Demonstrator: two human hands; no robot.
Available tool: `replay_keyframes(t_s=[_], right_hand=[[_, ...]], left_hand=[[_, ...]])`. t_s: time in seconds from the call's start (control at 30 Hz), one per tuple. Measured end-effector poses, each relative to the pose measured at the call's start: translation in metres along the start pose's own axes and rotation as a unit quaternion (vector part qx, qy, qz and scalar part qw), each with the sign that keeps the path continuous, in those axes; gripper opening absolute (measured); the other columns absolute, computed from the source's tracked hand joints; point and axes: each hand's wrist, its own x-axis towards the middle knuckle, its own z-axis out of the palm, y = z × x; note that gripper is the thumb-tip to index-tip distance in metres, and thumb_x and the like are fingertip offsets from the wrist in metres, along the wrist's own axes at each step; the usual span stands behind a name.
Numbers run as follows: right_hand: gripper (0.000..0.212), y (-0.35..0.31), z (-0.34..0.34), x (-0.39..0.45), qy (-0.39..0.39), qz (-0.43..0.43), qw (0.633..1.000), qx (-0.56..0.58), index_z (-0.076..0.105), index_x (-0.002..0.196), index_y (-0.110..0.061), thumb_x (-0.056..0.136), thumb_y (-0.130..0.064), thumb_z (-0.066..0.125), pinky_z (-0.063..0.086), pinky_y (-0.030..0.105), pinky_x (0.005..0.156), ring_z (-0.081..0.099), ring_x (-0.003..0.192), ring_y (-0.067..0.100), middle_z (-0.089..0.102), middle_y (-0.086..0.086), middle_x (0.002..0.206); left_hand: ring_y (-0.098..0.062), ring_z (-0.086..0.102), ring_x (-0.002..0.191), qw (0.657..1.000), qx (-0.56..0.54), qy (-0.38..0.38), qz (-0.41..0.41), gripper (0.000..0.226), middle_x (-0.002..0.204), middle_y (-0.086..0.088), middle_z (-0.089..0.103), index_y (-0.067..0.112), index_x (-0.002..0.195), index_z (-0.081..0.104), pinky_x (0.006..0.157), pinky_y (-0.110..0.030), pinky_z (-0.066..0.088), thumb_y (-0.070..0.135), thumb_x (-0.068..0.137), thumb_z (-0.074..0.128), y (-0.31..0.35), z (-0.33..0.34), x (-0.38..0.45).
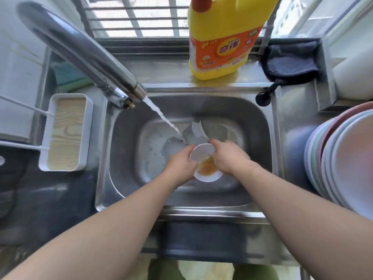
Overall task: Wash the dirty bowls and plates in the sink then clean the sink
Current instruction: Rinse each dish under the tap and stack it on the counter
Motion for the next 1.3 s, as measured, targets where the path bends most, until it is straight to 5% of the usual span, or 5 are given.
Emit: replay_keyframes(t_s=[0.23,0.43,0.7,0.97,1.3], right_hand=[[0.041,-0.035,-0.012,-0.003,-0.073,0.008,0.888,0.453,0.075,0.102,-0.036,0.092,-0.007,0.048,0.051,0.024,0.058,0.066,0.077,0.020,0.075,-0.004,0.085],[0.024,-0.085,0.025,0.010,-0.025,0.001,0.795,0.606,0.058,0.127,-0.047,0.110,-0.050,0.042,0.055,0.034,0.073,0.068,0.107,0.019,0.070,-0.008,0.123],[0.055,-0.071,0.017,0.018,0.196,-0.150,0.881,0.403,0.052,0.138,-0.049,0.092,-0.078,0.041,0.046,0.036,0.109,0.060,0.122,0.009,0.066,-0.010,0.128],[0.030,-0.034,0.013,0.004,0.118,-0.004,0.817,0.565,0.071,0.108,-0.041,0.105,-0.058,0.046,0.055,0.032,0.084,0.067,0.107,0.014,0.073,-0.013,0.110],[0.053,-0.093,0.054,0.027,-0.031,0.141,0.654,0.742,0.067,0.125,-0.028,0.104,-0.067,0.037,0.062,0.039,0.078,0.070,0.110,0.025,0.075,0.004,0.119]], left_hand=[[-0.031,0.073,0.107,0.925,-0.360,-0.041,-0.115,0.039,0.124,-0.013,0.073,0.020,0.128,0.069,0.080,-0.041,0.060,0.038,0.094,0.060,0.000,-0.051,0.006],[-0.029,0.067,0.119,0.900,-0.436,0.009,0.012,0.038,0.135,-0.014,0.069,0.018,0.138,0.064,0.101,-0.047,0.050,0.031,0.103,0.058,-0.007,-0.085,0.004],[-0.037,0.060,0.135,0.757,-0.650,-0.027,-0.064,0.072,0.143,-0.019,0.064,0.013,0.146,0.059,0.116,-0.055,0.043,0.063,0.109,0.024,-0.006,-0.058,0.015],[-0.039,0.066,0.124,0.836,-0.538,-0.049,-0.096,0.080,0.131,-0.023,0.070,0.006,0.127,0.072,0.113,-0.053,0.046,0.068,0.106,0.026,0.018,-0.032,0.022],[-0.015,0.072,0.098,0.913,-0.402,0.074,-0.004,0.033,0.107,0.001,0.079,0.028,0.112,0.077,0.084,-0.033,0.052,0.038,0.109,0.046,-0.003,-0.077,0.003]])
